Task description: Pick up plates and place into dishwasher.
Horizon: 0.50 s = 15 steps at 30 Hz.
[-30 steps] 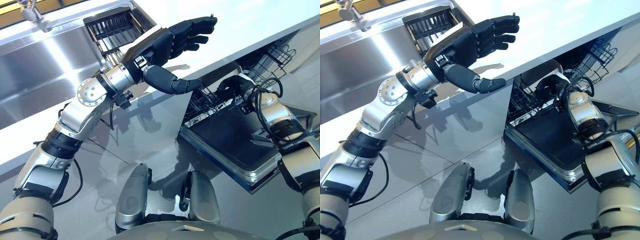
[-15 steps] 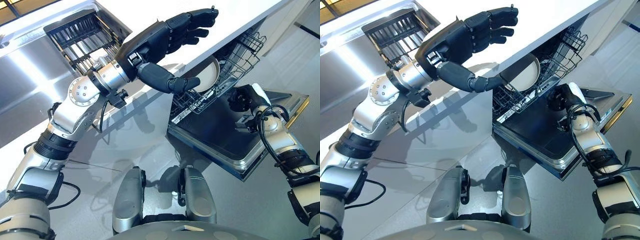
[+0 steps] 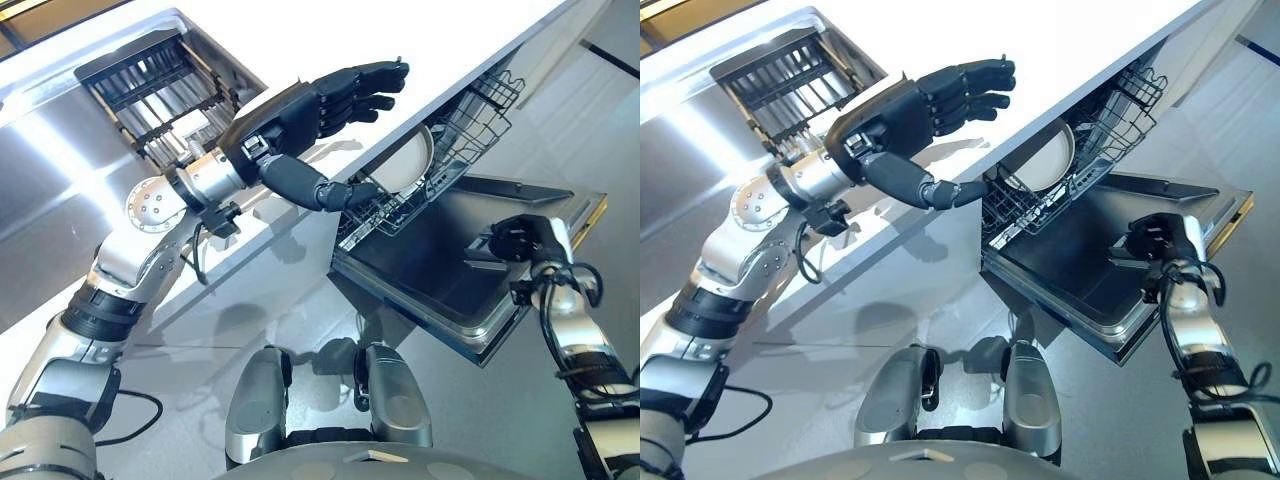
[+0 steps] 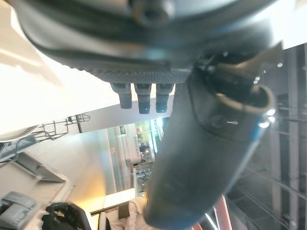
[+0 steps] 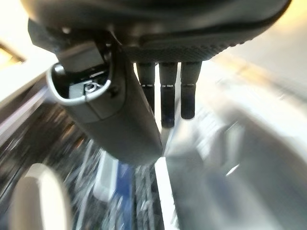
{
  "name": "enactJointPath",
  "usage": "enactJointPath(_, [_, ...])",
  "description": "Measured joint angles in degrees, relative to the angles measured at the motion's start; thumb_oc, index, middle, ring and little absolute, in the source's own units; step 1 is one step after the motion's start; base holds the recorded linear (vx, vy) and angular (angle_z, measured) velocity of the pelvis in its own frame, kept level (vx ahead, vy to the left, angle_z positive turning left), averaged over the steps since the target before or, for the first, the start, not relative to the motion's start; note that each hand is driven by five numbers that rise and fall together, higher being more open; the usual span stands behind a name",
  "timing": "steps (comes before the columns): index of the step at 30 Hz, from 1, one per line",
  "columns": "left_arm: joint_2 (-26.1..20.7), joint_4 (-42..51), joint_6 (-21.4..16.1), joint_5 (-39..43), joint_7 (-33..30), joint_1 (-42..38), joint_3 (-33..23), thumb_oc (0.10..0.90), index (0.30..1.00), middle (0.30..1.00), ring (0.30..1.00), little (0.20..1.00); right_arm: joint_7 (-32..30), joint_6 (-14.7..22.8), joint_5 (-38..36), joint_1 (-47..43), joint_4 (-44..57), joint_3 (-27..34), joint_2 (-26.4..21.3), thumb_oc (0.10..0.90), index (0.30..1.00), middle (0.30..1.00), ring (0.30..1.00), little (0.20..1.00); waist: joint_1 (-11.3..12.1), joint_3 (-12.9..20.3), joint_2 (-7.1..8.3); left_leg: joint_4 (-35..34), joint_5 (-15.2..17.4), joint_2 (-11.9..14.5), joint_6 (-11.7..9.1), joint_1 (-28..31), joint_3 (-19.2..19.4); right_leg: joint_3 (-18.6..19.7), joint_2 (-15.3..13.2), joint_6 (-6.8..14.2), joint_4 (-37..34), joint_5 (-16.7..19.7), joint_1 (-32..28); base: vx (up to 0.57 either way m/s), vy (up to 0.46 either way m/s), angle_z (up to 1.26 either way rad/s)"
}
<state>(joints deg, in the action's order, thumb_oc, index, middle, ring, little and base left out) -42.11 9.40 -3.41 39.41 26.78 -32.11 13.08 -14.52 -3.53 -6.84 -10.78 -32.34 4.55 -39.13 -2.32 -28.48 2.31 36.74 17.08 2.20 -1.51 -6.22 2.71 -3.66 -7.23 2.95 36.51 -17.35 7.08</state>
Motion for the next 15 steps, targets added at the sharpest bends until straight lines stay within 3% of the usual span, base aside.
enactJointPath(9, [1.3, 1.7, 2.3, 0.5, 1.3, 0.7, -2.1, 0.8, 0.9, 0.9, 0.9, 0.9, 0.2, 0.2, -9.0, 8.6, -1.4, 7.3, 3.5, 0.8, 0.9, 0.9, 0.9, 0.9, -3.2, 0.5, 0.21, -0.2, 0.4, 0.7, 0.1, 0.8, 1.3, 0.3, 0.4, 0.0, -0.6, 0.2, -0.4, -0.01, -0.014, -0.07])
enactJointPath(15, [4.7, 1.9, 4.7, 0.7, 2.5, 4.0, -1.9, 0.8, 0.9, 0.9, 0.9, 0.9, 4.5, 1.0, -20.2, 14.0, -4.4, 8.5, 8.2, 0.8, 0.9, 0.9, 0.9, 0.9, -5.2, 5.9, 0.78, -0.3, 0.7, 1.6, -0.2, 0.6, 2.3, 1.5, 1.1, -0.3, -0.6, 0.4, 0.7, 0.01, -0.011, -0.14])
